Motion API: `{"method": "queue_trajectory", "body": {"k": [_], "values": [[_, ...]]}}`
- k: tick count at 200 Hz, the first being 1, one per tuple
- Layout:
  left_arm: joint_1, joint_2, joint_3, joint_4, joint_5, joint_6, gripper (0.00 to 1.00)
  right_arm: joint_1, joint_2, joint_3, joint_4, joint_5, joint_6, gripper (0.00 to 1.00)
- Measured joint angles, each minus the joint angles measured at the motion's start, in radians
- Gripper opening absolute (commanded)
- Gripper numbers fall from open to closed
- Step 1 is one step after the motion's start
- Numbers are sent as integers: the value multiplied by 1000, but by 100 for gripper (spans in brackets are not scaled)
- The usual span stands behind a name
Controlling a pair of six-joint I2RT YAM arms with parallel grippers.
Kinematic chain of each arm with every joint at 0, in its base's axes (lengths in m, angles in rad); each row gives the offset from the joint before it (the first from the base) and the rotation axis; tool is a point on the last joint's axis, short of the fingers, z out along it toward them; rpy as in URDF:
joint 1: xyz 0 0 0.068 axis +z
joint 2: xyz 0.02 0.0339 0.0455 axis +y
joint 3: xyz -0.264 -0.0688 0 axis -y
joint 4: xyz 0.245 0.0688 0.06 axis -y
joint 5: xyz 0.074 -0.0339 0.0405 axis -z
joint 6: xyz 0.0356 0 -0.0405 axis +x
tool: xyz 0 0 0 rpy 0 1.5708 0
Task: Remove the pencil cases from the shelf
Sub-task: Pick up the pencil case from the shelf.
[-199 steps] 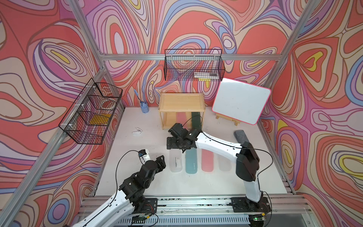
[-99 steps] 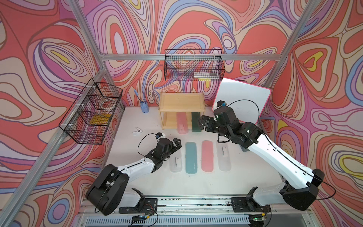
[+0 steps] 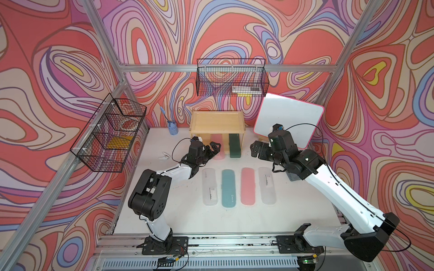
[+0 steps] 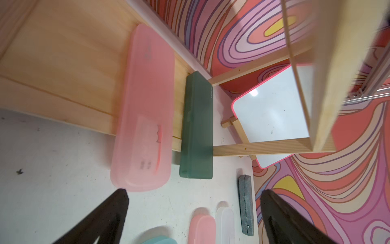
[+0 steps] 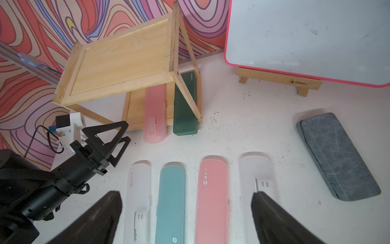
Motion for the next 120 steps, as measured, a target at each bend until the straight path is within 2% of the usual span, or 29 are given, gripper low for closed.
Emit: {"method": "queue_trajectory", "body": {"k": [43,120], "values": [[7,124,32,-11,61,-26,99,-18,1,-5,4,-10,-13,98],[18,197,94,2,93,-41,99,-31,11,-10,11,-27,-19,98]]}}
